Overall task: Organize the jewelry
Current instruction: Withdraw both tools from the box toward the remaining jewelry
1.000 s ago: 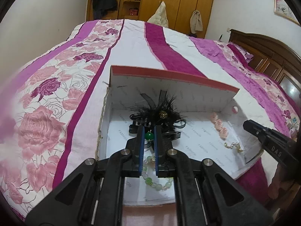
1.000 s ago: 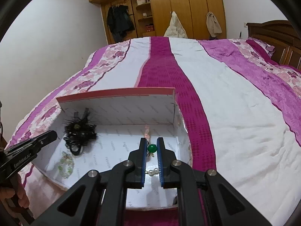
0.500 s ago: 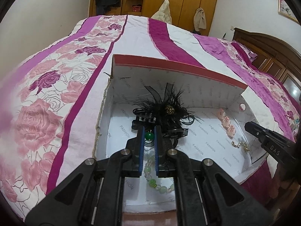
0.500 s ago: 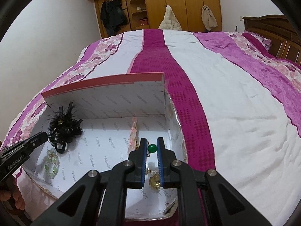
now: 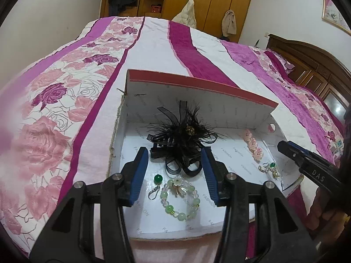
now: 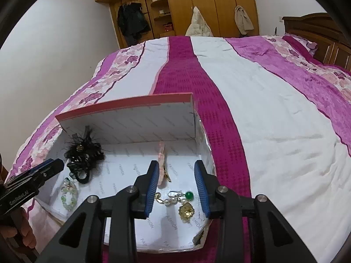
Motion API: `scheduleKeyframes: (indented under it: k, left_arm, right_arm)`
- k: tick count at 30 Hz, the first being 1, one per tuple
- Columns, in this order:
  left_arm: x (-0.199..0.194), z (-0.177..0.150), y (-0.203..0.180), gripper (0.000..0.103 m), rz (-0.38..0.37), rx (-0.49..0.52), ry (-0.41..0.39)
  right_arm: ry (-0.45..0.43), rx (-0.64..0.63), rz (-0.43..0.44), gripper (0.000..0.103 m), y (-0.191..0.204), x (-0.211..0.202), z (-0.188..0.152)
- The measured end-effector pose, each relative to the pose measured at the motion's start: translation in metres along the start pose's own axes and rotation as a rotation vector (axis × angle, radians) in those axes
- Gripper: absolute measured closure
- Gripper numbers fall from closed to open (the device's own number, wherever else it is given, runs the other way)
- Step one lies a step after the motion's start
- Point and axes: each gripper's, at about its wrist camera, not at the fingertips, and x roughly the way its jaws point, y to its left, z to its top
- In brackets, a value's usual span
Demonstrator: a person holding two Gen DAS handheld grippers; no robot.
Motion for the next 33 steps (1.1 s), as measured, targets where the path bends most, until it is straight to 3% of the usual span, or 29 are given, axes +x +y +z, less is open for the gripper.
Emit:
scheduleKeyframes:
  k: [5, 16, 33]
  left_arm:
    - [-0.013, 0.005, -0.003, 0.061, 0.003, 0.012, -0.009]
    - [-0.054, 0.009, -0.011, 0.061, 0.011, 0.034, -0.028]
    - [-0.126, -0.003, -0.031, 0.061, 0.003, 0.071, -0.054]
  right_arm:
    - [-0.011, -0.009, 0.02, 0.06, 0.004, -0.014, 0.005]
    - [-0.063, -0.045, 0.052, 0.059, 0.026, -0.066, 0.01]
    - [-0.12, -0.023, 0.081, 0.059, 0.029, -0.155, -0.004]
